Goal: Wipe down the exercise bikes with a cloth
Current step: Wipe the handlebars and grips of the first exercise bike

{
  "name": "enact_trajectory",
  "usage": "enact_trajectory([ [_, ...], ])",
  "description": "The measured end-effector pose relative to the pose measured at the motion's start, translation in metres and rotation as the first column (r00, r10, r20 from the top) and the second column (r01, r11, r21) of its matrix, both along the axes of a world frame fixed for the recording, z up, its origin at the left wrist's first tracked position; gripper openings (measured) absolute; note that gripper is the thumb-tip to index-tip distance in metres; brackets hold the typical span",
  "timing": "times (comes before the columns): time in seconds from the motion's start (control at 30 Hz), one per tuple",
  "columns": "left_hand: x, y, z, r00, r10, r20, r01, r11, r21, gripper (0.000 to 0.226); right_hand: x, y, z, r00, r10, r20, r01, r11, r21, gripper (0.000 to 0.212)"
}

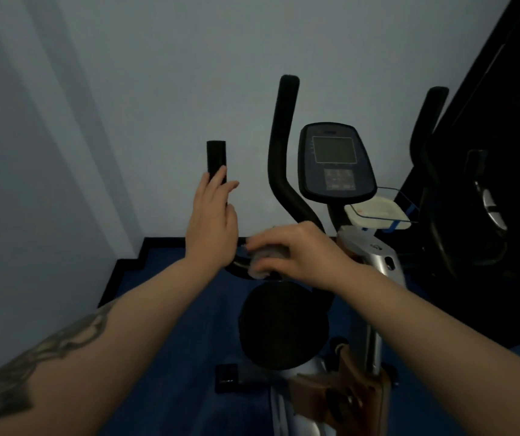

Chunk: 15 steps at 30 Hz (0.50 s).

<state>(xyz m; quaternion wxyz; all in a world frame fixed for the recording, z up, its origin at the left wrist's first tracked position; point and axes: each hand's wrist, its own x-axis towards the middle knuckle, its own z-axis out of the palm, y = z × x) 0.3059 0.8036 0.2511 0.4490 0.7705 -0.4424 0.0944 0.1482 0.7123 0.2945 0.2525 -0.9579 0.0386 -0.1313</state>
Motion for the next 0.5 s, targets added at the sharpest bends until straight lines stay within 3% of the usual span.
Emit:
enact_trajectory([
  [0.07,0.001,0.003,0.0,0.999,-0.044,-0.016,0.044,0.999,-0.007,0.04,0.005,-0.004,0.0,1.0,0.006,0.002,-0.006,1.0,0.026,0.036],
  [0.17,0.0,0.006,0.001,0.992,-0.113,-0.053,0.112,0.993,-0.018,0.041,-0.017,-0.018,-0.001,0.997,0.042,-0.069,-0.05,0.992,-0.116,0.028],
  [0.27,-0.001,0.005,-0.001,0.993,-0.103,-0.065,0.101,0.994,-0.04,0.041,-0.03,-0.016,-0.007,0.998,0.055,-0.016,-0.057,0.97,-0.237,0.019],
  [0.33,-0.001,0.004,-0.002,0.992,-0.093,-0.081,0.088,0.995,-0.053,0.041,-0.017,-0.006,-0.007,0.999,0.05,0.007,-0.048,0.99,-0.133,0.018],
  [0.5,0.0,0.005,0.0,0.99,-0.108,-0.093,0.103,0.993,-0.059,0.039,0.021,0.01,0.002,0.995,0.01,-0.097,0.01,0.979,0.206,0.024],
])
